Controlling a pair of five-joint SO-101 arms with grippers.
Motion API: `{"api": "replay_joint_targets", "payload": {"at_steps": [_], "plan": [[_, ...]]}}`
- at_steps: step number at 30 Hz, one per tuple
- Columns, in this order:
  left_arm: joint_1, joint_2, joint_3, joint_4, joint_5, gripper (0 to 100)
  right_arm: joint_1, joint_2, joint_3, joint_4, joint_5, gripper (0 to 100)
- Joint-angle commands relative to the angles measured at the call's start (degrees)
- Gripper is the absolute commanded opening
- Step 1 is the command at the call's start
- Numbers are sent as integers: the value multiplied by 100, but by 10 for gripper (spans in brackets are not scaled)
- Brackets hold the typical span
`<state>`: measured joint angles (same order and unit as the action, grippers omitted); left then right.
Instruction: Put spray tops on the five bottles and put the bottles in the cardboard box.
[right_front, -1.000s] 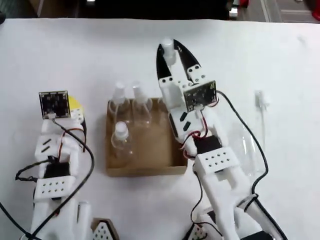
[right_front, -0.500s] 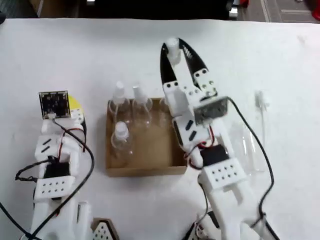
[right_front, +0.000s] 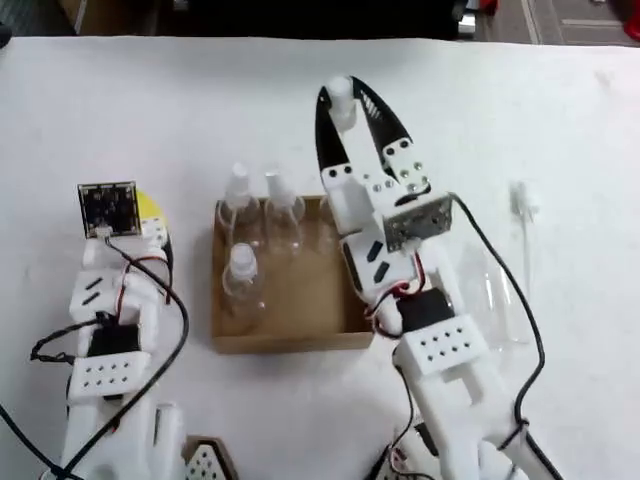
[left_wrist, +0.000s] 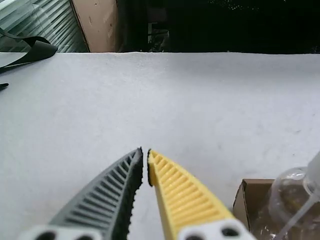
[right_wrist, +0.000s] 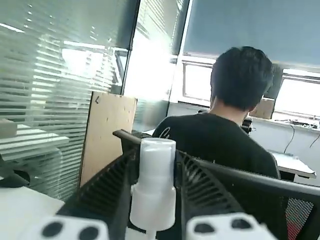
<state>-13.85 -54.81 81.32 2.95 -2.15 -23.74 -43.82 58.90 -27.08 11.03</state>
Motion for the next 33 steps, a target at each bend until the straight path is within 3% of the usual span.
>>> {"api": "replay_joint_targets", "payload": {"at_steps": [1,30,33], "plan": [[48,13,-70,-158,-53,24,22,321,-88,-356,70,15],[40,13,-62,-158,-53,24,40,585,1134,-356,70,19],[40,13,-62,-158,-53,24,40,620,1134,-321,70,67]]}}
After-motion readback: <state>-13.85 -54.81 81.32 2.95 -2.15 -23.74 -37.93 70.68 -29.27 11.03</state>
